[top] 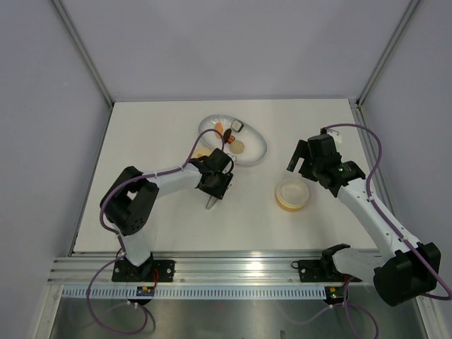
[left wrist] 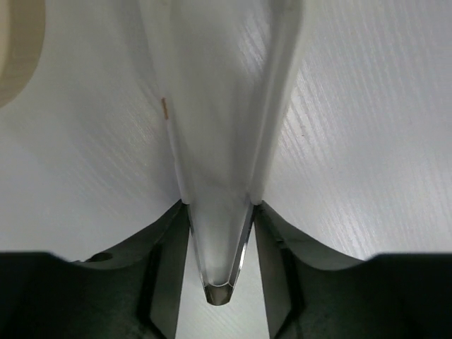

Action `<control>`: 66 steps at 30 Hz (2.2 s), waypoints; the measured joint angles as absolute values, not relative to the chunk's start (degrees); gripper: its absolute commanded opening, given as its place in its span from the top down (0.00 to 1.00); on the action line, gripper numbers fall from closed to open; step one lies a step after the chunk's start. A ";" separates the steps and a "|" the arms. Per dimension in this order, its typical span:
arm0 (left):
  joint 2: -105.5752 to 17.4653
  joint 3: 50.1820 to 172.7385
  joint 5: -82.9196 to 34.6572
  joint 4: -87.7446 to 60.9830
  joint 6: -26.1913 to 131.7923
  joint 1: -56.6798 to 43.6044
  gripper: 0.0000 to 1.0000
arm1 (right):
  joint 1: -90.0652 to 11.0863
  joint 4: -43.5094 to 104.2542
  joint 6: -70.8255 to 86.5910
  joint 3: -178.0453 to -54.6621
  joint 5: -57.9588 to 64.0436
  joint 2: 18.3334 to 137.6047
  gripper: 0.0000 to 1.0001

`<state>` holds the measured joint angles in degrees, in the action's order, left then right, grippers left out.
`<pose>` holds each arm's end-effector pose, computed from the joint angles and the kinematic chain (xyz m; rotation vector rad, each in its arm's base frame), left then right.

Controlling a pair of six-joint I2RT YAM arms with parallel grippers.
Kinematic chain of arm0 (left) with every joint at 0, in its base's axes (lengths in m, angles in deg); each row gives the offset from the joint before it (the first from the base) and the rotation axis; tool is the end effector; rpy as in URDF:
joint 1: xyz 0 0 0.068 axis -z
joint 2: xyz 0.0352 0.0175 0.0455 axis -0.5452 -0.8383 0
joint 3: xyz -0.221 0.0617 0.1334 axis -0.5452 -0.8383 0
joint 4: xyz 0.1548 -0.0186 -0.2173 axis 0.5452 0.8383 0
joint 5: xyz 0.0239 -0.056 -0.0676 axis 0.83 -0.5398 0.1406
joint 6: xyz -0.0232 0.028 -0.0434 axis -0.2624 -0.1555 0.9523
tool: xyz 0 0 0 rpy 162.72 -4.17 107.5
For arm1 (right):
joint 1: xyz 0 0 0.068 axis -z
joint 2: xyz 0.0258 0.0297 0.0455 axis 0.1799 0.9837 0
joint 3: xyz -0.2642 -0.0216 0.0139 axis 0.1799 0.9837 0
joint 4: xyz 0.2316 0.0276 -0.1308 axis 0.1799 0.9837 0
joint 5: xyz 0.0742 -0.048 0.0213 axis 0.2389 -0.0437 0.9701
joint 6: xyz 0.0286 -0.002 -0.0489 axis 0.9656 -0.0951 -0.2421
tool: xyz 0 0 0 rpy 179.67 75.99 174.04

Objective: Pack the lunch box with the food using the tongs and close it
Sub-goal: Pick up the clamp at the center of the board.

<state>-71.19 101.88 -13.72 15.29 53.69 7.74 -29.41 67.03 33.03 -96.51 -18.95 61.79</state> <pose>0.2677 -0.2289 0.1441 0.6624 2.6702 -0.2100 0.2362 0.0712 0.2837 0.3818 2.3208 0.1380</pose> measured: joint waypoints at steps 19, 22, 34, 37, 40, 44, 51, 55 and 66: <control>-68.98 98.80 -13.89 12.71 55.46 7.72 0.66 | -29.41 66.92 33.97 -94.21 -19.06 58.84 0.01; -68.98 98.84 -14.02 12.60 55.79 7.74 0.83 | -29.41 66.92 34.19 -93.58 -19.01 58.78 0.01; -64.63 104.79 -13.26 26.50 54.32 7.72 0.84 | -29.41 67.21 34.41 -93.51 -20.04 55.80 0.01; -63.08 109.22 -12.78 29.50 53.56 7.50 0.77 | -29.41 67.29 34.54 -93.51 -20.13 55.61 0.01; -62.34 112.26 -12.60 31.31 52.97 7.10 0.71 | -29.41 67.40 34.59 -93.51 -20.13 55.61 0.00; -62.32 113.83 -12.62 33.15 52.77 6.23 0.68 | -29.41 67.43 34.61 -93.51 -20.13 55.52 0.01; -62.32 113.90 -12.65 35.16 52.75 5.57 0.60 | -29.41 67.40 34.80 -93.51 -20.13 55.50 0.01; -62.32 113.94 -12.69 35.44 52.77 5.35 0.59 | -29.41 67.40 34.87 -93.51 -20.15 55.50 0.01; -62.32 114.77 -12.71 35.16 53.17 5.35 0.65 | -29.41 67.40 34.98 -93.51 -20.13 55.50 0.01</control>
<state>-62.32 114.77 -12.71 35.16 53.17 5.35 -29.41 67.40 34.98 -93.51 -20.13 55.50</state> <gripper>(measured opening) 0.384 0.993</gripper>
